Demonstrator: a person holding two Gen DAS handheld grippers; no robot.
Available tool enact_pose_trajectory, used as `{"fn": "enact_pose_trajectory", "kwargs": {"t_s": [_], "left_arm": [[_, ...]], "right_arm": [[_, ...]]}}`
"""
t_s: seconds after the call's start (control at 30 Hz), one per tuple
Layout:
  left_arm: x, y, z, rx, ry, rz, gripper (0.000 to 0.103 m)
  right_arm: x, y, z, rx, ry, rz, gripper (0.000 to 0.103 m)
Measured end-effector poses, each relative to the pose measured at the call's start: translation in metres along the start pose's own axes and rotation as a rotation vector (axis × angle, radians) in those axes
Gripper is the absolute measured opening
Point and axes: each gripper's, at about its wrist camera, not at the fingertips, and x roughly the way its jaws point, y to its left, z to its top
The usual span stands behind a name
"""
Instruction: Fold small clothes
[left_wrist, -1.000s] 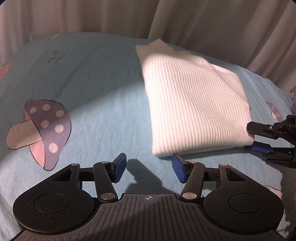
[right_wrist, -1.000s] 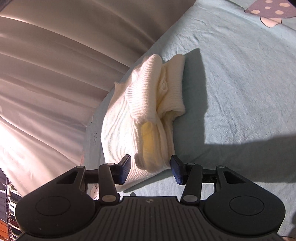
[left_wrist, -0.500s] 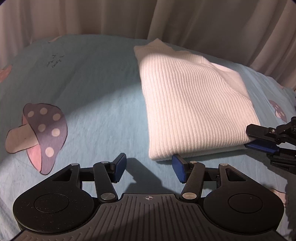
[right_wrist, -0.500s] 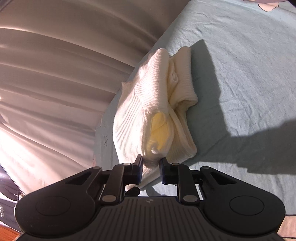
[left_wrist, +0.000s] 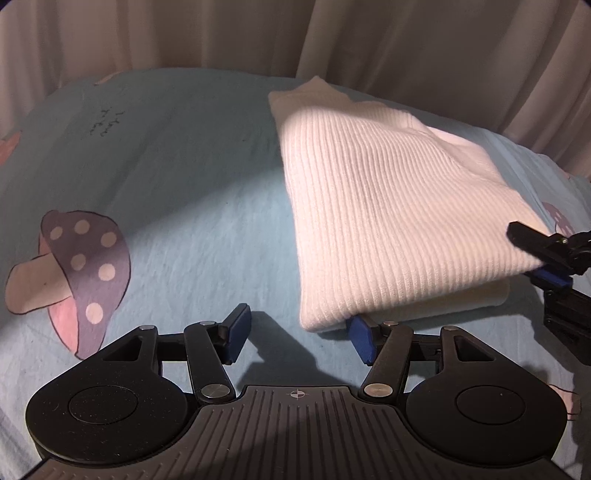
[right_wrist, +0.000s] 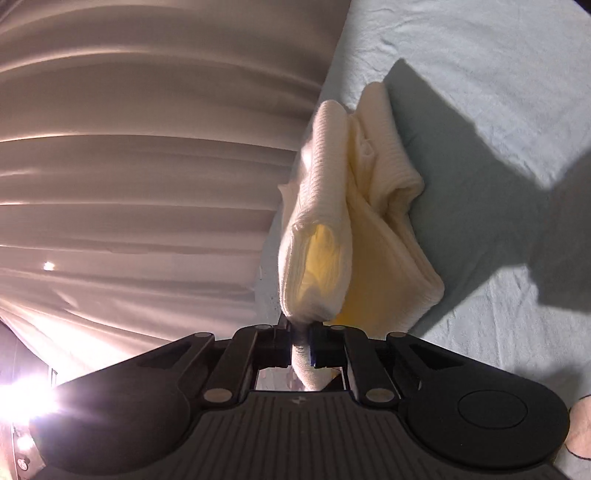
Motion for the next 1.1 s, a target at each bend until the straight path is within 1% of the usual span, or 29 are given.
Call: {"fn": "enact_pose_trajectory", "kwargs": {"t_s": [0.03,0.1,0.13,0.23,0.27,0.33,0.37,0.4,0.43,0.47,0.5,0.53,0.6,0.63,0.73,0.77,0.83,0.9,0.97,1.0,1.07,1.1], "left_arm": [[0.000,0.001,0.000,-0.008,0.000,-0.001,0.064],[-0.001,0.003,0.001,-0.022,0.005,-0.004,0.064],[-0.002,0.004,0.002,-0.020,0.011,-0.008,0.064],[-0.007,0.007,0.005,-0.004,0.033,0.001,0.064],[-0.011,0.008,0.007,-0.003,0.032,0.007,0.064],[-0.024,0.017,0.011,-0.016,0.014,-0.001,0.064],[-0.030,0.020,0.014,-0.026,0.000,-0.004,0.064],[-0.036,0.023,0.016,-0.037,-0.024,0.008,0.062],[-0.042,0.026,0.018,-0.046,-0.060,0.039,0.063],[-0.045,0.029,0.020,-0.050,-0.078,0.059,0.064],[-0.048,0.030,0.025,-0.060,-0.097,0.076,0.065],[-0.047,0.031,0.029,-0.067,-0.109,0.077,0.066],[-0.040,0.027,0.037,-0.063,-0.113,0.073,0.066],[-0.035,0.023,0.041,-0.055,-0.118,0.075,0.066],[-0.017,0.007,0.054,-0.028,-0.145,0.072,0.066],[-0.012,0.002,0.058,-0.020,-0.147,0.072,0.066],[0.000,-0.008,0.063,-0.004,-0.147,0.073,0.066],[0.006,-0.016,0.067,0.015,-0.149,0.088,0.066],[0.007,-0.022,0.067,0.043,-0.167,0.085,0.068],[0.009,-0.022,0.065,0.052,-0.167,0.084,0.071],[0.014,-0.020,0.063,0.047,-0.163,0.074,0.073],[0.017,-0.018,0.063,0.043,-0.156,0.067,0.074]], "right_arm": [[-0.001,0.007,0.000,-0.091,-0.016,-0.091,0.007],[0.006,0.020,-0.004,-0.310,-0.024,-0.349,0.006],[0.010,0.023,-0.009,-0.397,-0.020,-0.418,0.005],[0.015,0.035,-0.017,-0.481,0.013,-0.462,0.005],[0.017,0.041,-0.020,-0.543,0.032,-0.488,0.005],[0.017,0.054,-0.024,-0.649,0.034,-0.546,0.007],[0.014,0.059,-0.025,-0.682,0.022,-0.560,0.008],[0.007,0.065,-0.025,-0.714,-0.007,-0.555,0.012],[0.002,0.069,-0.024,-0.726,-0.034,-0.545,0.021],[-0.003,0.074,-0.023,-0.733,-0.069,-0.542,0.025],[-0.005,0.077,-0.018,-0.735,-0.101,-0.540,0.026],[-0.004,0.078,-0.013,-0.728,-0.113,-0.533,0.026],[0.001,0.077,-0.003,-0.694,-0.118,-0.532,0.027],[0.011,0.076,0.003,-0.685,-0.118,-0.535,0.027],[0.035,0.073,0.007,-0.692,-0.100,-0.542,0.027],[0.041,0.070,0.009,-0.693,-0.100,-0.521,0.023],[0.048,0.068,0.009,-0.704,-0.108,-0.528,0.014],[0.044,0.069,0.005,-0.727,-0.129,-0.523,0.012],[0.039,0.068,0.000,-0.775,-0.149,-0.590,0.010],[0.038,0.063,0.001,-0.770,-0.138,-0.613,0.010],[0.038,0.051,0.002,-0.730,-0.120,-0.634,0.010],[0.037,0.049,0.000,-0.741,-0.123,-0.639,0.010]]}}
